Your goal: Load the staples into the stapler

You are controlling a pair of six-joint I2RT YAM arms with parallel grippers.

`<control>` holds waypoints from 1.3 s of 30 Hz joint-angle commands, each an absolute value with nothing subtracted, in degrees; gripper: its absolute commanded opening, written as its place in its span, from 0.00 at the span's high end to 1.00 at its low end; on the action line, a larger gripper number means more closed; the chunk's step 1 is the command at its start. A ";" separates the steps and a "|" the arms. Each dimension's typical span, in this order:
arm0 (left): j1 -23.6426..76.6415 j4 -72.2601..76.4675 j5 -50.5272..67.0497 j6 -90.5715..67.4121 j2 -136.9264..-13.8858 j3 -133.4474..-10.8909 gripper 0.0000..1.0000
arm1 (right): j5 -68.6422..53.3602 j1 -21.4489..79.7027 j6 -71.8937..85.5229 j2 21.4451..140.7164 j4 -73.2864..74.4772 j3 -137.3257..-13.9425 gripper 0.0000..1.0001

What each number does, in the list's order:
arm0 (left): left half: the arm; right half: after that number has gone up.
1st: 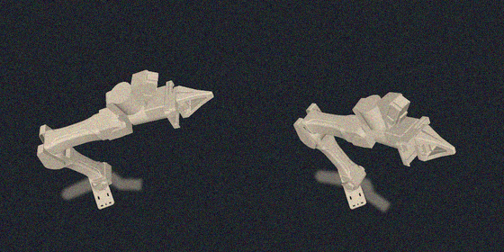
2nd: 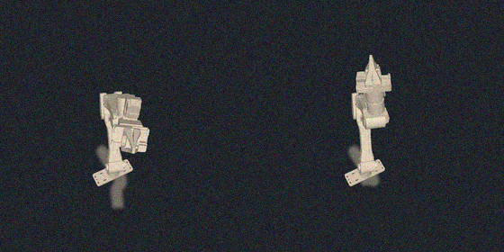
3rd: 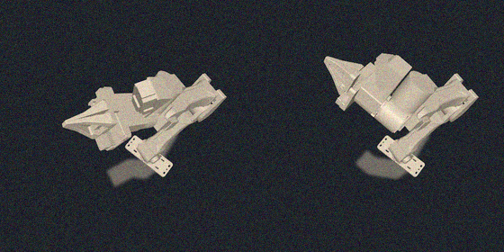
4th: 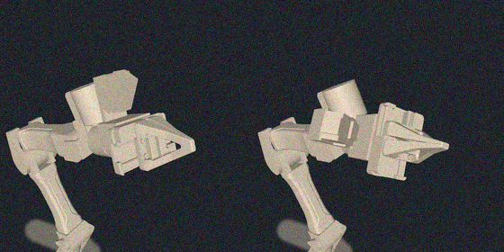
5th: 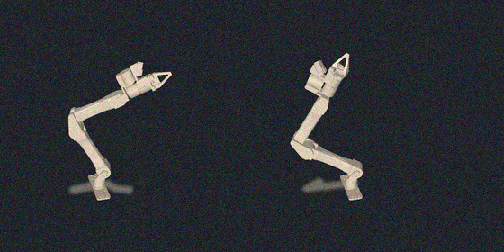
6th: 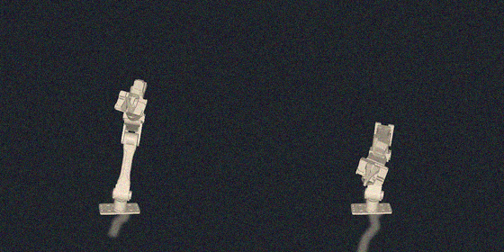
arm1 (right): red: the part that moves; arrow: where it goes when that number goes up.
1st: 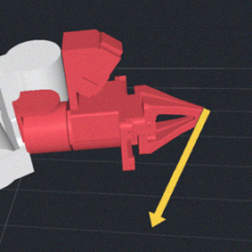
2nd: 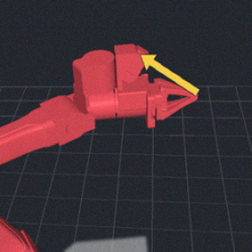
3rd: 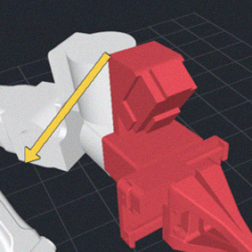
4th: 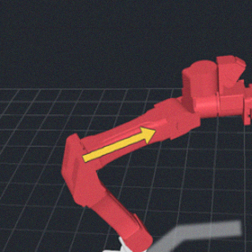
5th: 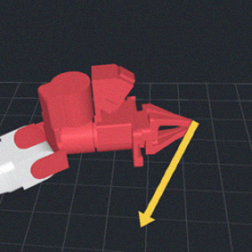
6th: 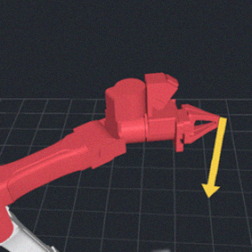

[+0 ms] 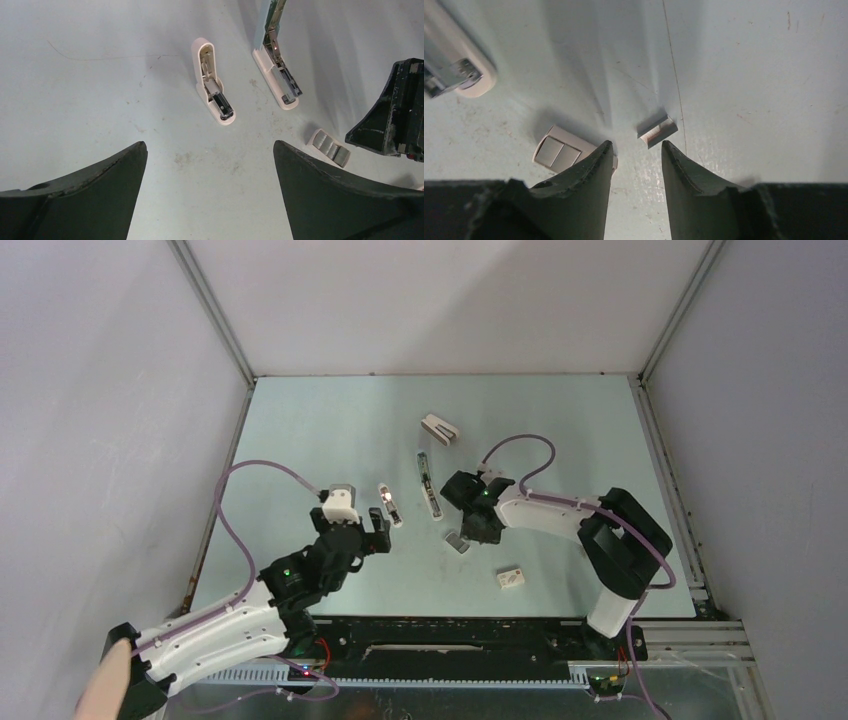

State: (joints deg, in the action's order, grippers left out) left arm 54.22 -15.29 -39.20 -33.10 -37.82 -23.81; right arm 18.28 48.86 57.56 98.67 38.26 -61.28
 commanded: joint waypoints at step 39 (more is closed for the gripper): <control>53.92 -4.43 -28.21 -33.69 -40.17 -22.22 0.00 | 13.58 46.33 45.85 89.40 24.11 -52.80 0.91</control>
